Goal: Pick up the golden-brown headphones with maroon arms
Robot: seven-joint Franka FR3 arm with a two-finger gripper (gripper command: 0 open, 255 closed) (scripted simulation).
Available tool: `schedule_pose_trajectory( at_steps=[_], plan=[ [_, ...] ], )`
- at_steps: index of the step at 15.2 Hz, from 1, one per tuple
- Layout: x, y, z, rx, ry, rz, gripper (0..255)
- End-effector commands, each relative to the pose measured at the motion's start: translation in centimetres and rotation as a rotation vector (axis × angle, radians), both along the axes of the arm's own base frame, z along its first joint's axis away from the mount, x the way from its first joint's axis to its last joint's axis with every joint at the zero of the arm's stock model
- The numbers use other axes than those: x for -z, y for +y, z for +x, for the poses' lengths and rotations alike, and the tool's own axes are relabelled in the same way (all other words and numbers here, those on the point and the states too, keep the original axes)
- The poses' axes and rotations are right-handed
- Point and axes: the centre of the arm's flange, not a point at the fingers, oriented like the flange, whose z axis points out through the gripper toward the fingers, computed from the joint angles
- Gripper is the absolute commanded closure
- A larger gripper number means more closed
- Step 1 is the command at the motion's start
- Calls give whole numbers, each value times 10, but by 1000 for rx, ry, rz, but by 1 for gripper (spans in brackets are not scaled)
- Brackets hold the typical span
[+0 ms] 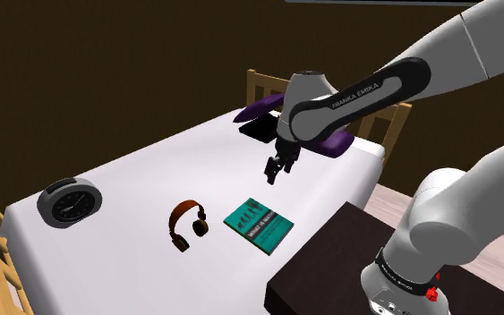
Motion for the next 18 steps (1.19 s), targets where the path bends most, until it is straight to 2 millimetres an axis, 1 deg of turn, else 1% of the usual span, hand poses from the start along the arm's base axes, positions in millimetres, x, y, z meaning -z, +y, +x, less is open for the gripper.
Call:
schedule_pose_trajectory(
  at_steps=[1, 10, 18],
  plan=[
    [19, 11, 10, -4, -22, 9, 0],
    [105, 57, 65, -23, -104, 47, 0],
    [175, 101, 119, -40, -177, 81, 0]
  ],
)
